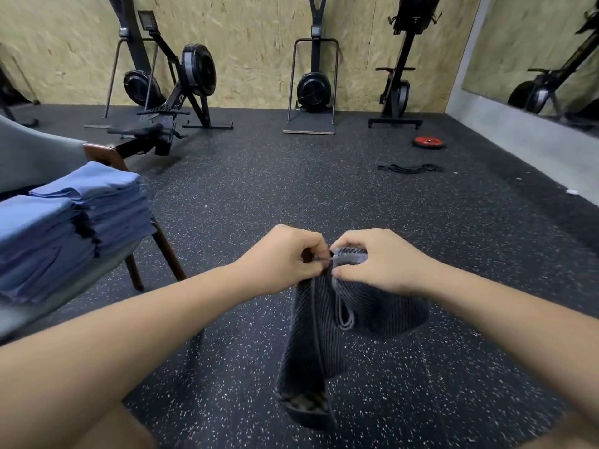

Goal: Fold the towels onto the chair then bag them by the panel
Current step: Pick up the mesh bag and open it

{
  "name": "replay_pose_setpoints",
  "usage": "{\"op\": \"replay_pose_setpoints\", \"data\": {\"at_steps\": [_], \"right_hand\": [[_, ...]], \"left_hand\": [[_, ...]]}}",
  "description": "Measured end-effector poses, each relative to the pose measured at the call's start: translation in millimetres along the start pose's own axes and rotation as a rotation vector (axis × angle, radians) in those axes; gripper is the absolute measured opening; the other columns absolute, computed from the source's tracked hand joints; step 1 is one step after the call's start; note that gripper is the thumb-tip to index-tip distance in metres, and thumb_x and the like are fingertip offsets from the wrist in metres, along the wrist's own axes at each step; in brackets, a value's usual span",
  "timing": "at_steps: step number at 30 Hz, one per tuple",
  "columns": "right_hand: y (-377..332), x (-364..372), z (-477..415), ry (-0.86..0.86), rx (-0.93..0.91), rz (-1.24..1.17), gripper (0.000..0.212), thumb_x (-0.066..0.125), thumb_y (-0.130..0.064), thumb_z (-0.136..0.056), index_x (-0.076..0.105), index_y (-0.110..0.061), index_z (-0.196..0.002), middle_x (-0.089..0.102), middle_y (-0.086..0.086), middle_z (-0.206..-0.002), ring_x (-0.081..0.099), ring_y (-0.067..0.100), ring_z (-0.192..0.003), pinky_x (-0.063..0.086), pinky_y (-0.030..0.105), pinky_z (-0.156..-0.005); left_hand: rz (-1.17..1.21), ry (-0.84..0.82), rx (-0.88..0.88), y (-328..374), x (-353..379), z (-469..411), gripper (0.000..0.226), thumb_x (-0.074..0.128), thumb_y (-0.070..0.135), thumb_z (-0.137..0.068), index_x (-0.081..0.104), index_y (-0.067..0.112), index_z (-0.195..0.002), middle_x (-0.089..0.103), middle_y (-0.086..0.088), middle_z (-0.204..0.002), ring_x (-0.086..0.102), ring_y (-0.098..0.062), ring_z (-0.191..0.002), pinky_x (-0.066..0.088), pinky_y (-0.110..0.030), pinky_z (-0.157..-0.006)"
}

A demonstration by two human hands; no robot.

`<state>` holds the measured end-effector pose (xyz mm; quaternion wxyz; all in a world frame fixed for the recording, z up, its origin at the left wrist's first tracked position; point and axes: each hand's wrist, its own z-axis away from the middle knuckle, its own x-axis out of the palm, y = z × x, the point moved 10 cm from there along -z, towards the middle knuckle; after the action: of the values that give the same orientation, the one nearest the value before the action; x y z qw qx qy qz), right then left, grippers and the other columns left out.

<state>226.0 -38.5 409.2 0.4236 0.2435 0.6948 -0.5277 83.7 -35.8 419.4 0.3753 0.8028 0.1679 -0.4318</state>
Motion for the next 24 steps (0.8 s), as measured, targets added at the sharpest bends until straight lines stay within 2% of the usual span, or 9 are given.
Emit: {"op": "replay_pose_setpoints", "data": {"at_steps": [2, 3, 5, 8, 11, 16, 20, 24], "right_hand": [[1.7, 2.8, 0.2, -0.012, 0.004, -0.017, 0.032, 0.082, -0.055, -0.080, 0.074, -0.041, -0.108, 0.073, -0.017, -0.097, 0.063, -0.007, -0.091, 0.047, 0.024, -0.079], [1.7, 4.8, 0.4, -0.014, -0.003, -0.005, 0.027, 0.080, -0.056, -0.080, 0.074, -0.040, -0.102, 0.073, -0.014, -0.093, 0.064, -0.002, -0.088, 0.049, 0.026, -0.078], [-2.7, 7.3, 0.8, -0.004, -0.047, 0.044, 0.015, 0.078, -0.046, -0.085, 0.070, -0.033, -0.084, 0.068, -0.007, -0.077, 0.058, 0.005, -0.074, 0.045, 0.031, -0.068], [-10.8, 1.4, 1.8, 0.058, -0.121, 0.040, 0.024, 0.071, -0.035, -0.086, 0.058, -0.028, -0.067, 0.059, -0.003, -0.064, 0.049, 0.010, -0.063, 0.036, 0.033, -0.059], [-15.5, -8.5, 1.4, 0.113, -0.153, 0.056, 0.027, 0.060, -0.043, -0.081, 0.058, -0.019, -0.068, 0.057, 0.000, -0.063, 0.050, 0.016, -0.063, 0.040, 0.037, -0.062], [-23.6, -18.8, 2.8, 0.177, -0.202, 0.052, 0.030, 0.058, -0.043, -0.085, 0.064, -0.016, -0.075, 0.061, 0.001, -0.068, 0.054, 0.018, -0.068, 0.044, 0.036, -0.068], [-17.8, -35.5, 0.9, 0.242, -0.190, 0.087, 0.030, 0.056, -0.040, -0.084, 0.067, -0.013, -0.077, 0.066, 0.002, -0.071, 0.060, 0.021, -0.071, 0.049, 0.041, -0.073], [-4.3, -51.1, -1.6, 0.284, -0.168, 0.131, 0.036, 0.053, -0.043, -0.081, 0.065, -0.010, -0.076, 0.065, 0.002, -0.069, 0.061, 0.024, -0.071, 0.052, 0.042, -0.070]], "left_hand": [[-0.005, 0.008, 0.015, 1.9, 0.4, 0.6, 0.008, 0.079, 0.018, -0.087, 0.075, 0.024, -0.089, 0.075, 0.012, -0.083, 0.068, -0.007, -0.079, 0.052, -0.025, -0.074], [-0.009, 0.012, 0.030, 4.4, 0.4, 0.7, 0.008, 0.079, 0.018, -0.086, 0.075, 0.024, -0.089, 0.074, 0.012, -0.083, 0.068, -0.007, -0.079, 0.053, -0.027, -0.075], [-0.023, 0.023, 0.058, 10.6, -0.6, 0.4, 0.008, 0.079, 0.017, -0.085, 0.075, 0.023, -0.088, 0.074, 0.011, -0.083, 0.068, -0.009, -0.079, 0.054, -0.031, -0.078], [-0.058, 0.033, 0.079, 14.7, -3.3, -0.5, 0.009, 0.079, 0.018, -0.084, 0.072, 0.023, -0.088, 0.073, 0.010, -0.082, 0.067, -0.010, -0.077, 0.055, -0.035, -0.077], [-0.099, 0.037, 0.038, 8.5, -2.6, -0.5, 0.011, 0.076, 0.028, -0.080, 0.069, 0.027, -0.088, 0.071, 0.009, -0.076, 0.066, -0.011, -0.072, 0.056, -0.036, -0.070], [-0.111, -0.017, -0.031, -3.8, 11.0, -1.0, 0.017, 0.067, 0.042, -0.075, 0.061, 0.026, -0.076, 0.069, 0.007, -0.072, 0.066, -0.015, -0.070, 0.055, -0.037, -0.070], [-0.207, -0.023, -0.068, -20.2, 13.8, -3.8, 0.017, 0.073, 0.039, -0.079, 0.065, 0.024, -0.076, 0.068, 0.007, -0.076, 0.063, -0.020, -0.079, 0.055, -0.039, -0.077], [-0.269, -0.054, -0.116, -42.6, 15.3, -5.4, 0.014, 0.077, 0.038, -0.080, 0.068, 0.028, -0.080, 0.061, 0.013, -0.078, 0.057, -0.018, -0.083, 0.055, -0.039, -0.080]]}}
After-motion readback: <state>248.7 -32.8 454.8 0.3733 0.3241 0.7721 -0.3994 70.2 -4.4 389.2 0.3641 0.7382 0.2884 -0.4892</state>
